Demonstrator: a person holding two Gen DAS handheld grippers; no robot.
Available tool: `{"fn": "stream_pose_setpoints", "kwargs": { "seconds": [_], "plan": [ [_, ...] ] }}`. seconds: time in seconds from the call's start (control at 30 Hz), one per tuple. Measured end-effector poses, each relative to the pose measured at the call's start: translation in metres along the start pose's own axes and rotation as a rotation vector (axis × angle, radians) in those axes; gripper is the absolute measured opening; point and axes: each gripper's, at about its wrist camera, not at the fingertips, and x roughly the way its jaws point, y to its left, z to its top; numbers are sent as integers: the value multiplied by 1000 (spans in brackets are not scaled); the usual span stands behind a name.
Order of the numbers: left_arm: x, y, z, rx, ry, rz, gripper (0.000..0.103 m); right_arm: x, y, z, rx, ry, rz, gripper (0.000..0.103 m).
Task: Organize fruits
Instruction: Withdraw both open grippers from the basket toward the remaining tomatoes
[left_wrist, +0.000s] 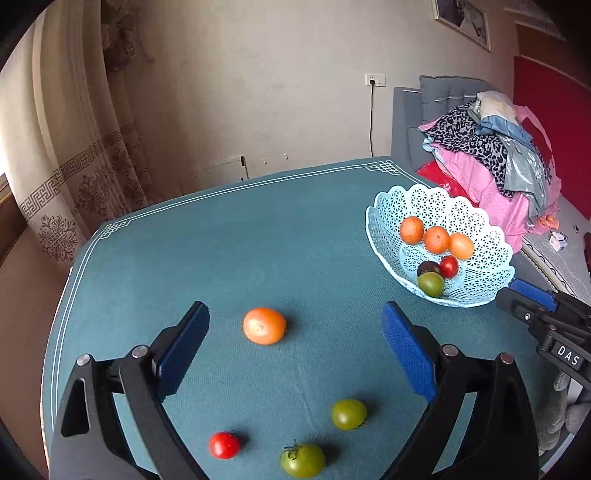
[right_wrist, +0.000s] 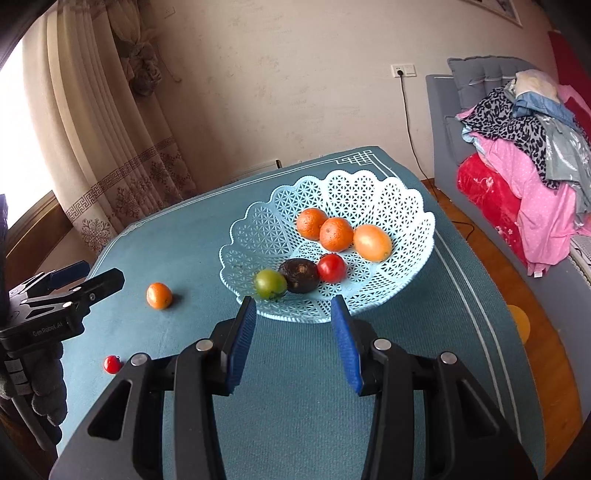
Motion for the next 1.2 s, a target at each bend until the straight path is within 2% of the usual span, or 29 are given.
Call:
{"fn": "stream_pose_setpoints", "kwargs": {
  "seconds": [0.47, 0.7, 0.93, 1.2],
  "plan": [
    [-16, 52, -43, -87, 32, 34, 95, 12, 52, -29, -78, 93, 61, 43],
    [-12, 70, -72, -134, 78, 43, 95, 18, 73, -44, -110, 139, 86, 43],
    [0, 81, -100, -151, 127, 45, 95, 24, 84, -55, -124, 174, 92, 43],
    [5, 84, -111, -155, 140, 32, 95, 28, 91, -60, -138, 194, 96, 43]
  ]
}}
